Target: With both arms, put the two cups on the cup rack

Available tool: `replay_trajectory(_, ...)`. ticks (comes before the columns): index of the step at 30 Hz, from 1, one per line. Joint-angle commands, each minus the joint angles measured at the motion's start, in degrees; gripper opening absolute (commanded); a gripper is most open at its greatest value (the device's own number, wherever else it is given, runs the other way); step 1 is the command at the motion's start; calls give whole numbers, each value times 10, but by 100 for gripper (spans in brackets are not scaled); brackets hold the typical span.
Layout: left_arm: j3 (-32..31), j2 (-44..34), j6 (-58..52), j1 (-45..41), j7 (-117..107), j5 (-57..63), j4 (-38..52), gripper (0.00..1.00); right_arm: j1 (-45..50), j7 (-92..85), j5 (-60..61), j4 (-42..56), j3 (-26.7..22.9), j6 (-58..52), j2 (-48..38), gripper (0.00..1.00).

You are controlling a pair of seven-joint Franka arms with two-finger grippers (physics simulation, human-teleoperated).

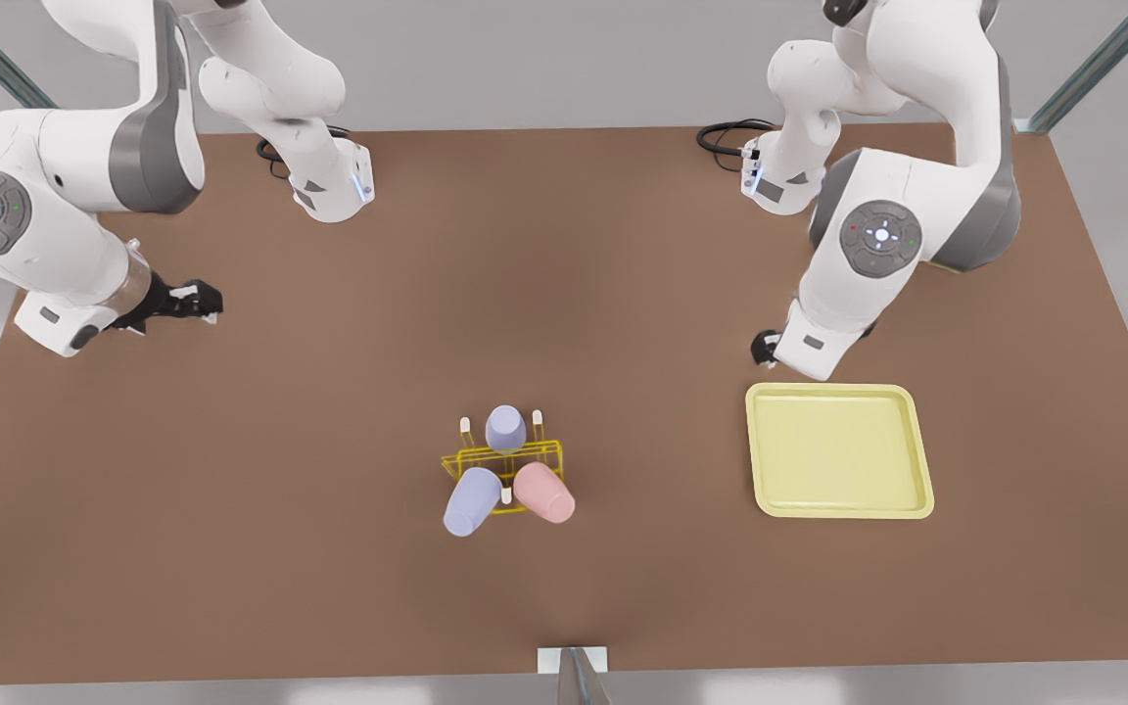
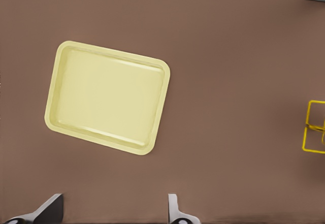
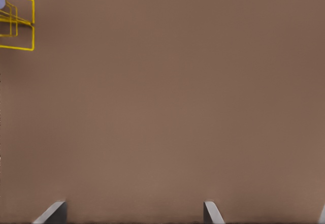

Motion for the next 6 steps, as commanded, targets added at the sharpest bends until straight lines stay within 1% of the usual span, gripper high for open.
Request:
replay_trajectory(1,1,0,-52,20,292,-20,3,100,-2,43,15,-13,0,-1,-9,100)
replay_trajectory(4,1,-1,-45,30,306,-48,2,100,-2,42,15,-13,0,-2,-9,100)
replay_trajectory(5,-3,-12,-21,39,306,-49,-26,100,-2,40,14,-11,0,-2,-9,100)
replay_trajectory(6,-3,-11,-15,40,306,-49,-28,100,-2,38,14,-10,0,-2,-9,100)
